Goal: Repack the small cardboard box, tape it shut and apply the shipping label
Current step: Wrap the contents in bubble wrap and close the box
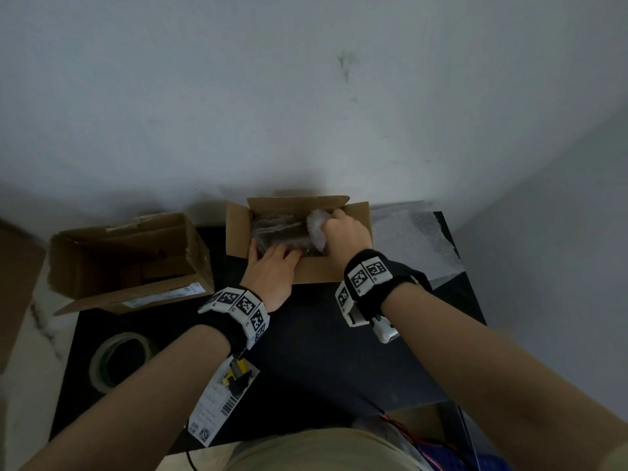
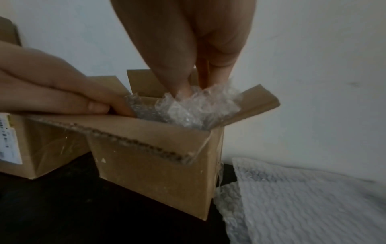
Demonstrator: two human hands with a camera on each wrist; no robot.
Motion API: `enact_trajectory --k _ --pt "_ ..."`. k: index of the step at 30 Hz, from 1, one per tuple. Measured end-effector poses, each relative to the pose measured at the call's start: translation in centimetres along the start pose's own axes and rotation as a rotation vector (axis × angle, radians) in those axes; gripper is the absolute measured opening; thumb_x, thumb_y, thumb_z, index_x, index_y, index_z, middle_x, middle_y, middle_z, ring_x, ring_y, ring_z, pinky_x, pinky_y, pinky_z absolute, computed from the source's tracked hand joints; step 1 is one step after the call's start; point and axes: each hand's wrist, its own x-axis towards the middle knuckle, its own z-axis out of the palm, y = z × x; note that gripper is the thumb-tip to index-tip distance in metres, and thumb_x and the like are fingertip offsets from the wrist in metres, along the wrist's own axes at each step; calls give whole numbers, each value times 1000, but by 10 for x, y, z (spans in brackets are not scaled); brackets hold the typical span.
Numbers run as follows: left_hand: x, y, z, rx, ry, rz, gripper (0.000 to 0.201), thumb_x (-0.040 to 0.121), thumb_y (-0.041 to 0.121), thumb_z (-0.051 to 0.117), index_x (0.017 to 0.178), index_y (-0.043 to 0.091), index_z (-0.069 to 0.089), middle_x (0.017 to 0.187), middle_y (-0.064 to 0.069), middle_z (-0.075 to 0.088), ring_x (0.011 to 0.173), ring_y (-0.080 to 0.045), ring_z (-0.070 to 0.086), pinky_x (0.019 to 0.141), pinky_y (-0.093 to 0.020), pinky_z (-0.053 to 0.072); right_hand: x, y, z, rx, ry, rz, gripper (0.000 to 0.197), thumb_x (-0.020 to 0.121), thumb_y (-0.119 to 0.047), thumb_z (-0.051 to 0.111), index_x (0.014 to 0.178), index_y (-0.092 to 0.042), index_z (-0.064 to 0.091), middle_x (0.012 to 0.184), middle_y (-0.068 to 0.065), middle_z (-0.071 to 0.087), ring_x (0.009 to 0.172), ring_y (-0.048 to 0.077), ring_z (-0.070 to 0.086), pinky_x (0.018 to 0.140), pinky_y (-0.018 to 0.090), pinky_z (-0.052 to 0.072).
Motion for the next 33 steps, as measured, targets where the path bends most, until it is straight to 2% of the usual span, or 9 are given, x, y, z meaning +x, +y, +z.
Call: enact_trajectory --k 5,7,10,14,16,18,25,28,33 --pt "1 -1 -3 1 5 2 48 92 17 46 138 25 36 141 -2 39 136 -20 30 114 -56 1 -1 1 0 138 -62 -30 39 93 -9 47 132 -2 43 129 18 48 114 35 53 94 38 43" --pt "3 -1 -3 6 -1 7 49 92 17 46 138 24 36 141 -1 39 136 -21 29 113 -56 2 -10 3 3 139 11 -54 43 93 -9 45 134 -3 38 130 16 47 117 34 50 95 39 42" --pt "3 -1 -1 -1 17 9 48 91 14 45 138 24 38 141 -1 40 136 -20 29 114 -58 2 -27 4 11 5 115 -127 37 94 -15 42 129 -4 44 133 16 44 117 32 49 93 40 45" --pt "2 -2 1 14 37 15 49 91 14 44 139 25 36 141 2 40 137 -17 29 115 -57 4 -35 4 23 13 -19 -153 52 97 -25 35 142 0 29 152 21 21 133 36 34 107 45 34" --pt "2 -2 3 22 50 17 49 91 14 45 137 26 38 139 2 42 135 -17 32 115 -57 5 -31 4 26 44 -92 -113 59 97 -26 33 145 4 17 155 24 9 139 37 24 111 45 26" --pt "0 -3 5 32 51 17 48 90 13 47 136 26 40 136 2 45 133 -17 36 115 -57 6 -25 3 28 67 -122 -77 62 97 -29 31 145 6 12 154 25 7 139 38 23 114 43 22" --pt "-2 -3 6 54 45 13 39 90 15 47 128 22 45 131 4 49 129 -16 41 115 -53 3 -6 -3 33 66 -223 6 65 97 -35 26 146 6 12 155 22 12 138 34 27 114 39 20" --pt "-2 -6 6 22 87 18 27 97 23 34 118 20 49 123 4 56 125 -15 47 116 -51 7 2 -6 37 106 -268 55 67 97 -36 26 147 5 7 156 21 10 139 33 25 115 38 20" --pt "0 -18 8 27 168 35 55 95 43 13 106 14 58 110 -6 65 114 -23 57 113 -43 27 3 -7 26 71 -235 38 59 99 -35 27 144 4 23 153 20 19 132 32 35 109 38 29"
